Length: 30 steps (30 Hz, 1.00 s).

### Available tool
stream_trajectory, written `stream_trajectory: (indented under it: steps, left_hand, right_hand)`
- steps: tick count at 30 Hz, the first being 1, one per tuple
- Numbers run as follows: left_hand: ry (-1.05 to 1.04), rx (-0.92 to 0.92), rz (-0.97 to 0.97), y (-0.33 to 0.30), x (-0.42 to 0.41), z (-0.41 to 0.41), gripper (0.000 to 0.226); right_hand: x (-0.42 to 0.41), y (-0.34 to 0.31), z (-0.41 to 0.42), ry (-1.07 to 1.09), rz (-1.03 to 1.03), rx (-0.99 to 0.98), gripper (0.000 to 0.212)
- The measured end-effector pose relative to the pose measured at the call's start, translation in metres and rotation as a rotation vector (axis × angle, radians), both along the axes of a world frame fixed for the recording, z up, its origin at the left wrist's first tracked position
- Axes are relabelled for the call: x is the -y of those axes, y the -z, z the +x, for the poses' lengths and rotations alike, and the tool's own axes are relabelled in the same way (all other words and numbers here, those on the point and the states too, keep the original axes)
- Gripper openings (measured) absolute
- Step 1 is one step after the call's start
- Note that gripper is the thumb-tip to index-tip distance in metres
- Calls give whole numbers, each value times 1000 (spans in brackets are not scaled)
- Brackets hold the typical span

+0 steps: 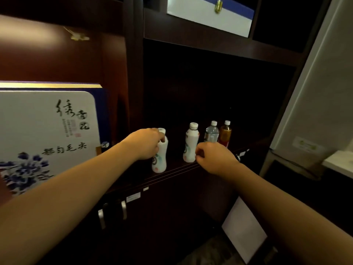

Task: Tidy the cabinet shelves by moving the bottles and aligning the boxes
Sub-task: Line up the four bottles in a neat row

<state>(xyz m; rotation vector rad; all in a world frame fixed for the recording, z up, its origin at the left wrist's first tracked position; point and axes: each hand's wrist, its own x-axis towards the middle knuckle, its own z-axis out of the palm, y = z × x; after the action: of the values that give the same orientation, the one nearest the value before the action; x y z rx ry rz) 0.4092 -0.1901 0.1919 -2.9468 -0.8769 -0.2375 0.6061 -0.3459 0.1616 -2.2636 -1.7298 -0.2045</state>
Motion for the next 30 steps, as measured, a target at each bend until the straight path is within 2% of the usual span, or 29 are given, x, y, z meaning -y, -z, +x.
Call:
stream_trajectory:
  steps: [5, 11, 18, 23, 26, 30]
  left_hand:
    - [10, -11, 15, -13, -54, 54, 38]
    - [21, -176, -37, -17, -107, 90, 45]
    - [-33, -242, -93, -11, -123, 106, 51]
    - [-93, -227, -150, -10, -130, 110, 52]
    - [-149, -204, -135, -9, -128, 112, 53]
    - [-252, -210, -89, -9, -120, 118, 54]
  right_hand:
    - [-49, -14, 52, 25, -48, -15, 22]
    - [-122, -22, 102, 57, -96, 18, 20]
    - [-176, -29, 131, 158, -60, 57, 40]
    - [-209, -32, 142, 172, -128, 67, 53]
    - [-222, -35, 146, 151, -169, 65, 54]
    - [-231, -40, 150, 92, -324, 64, 52]
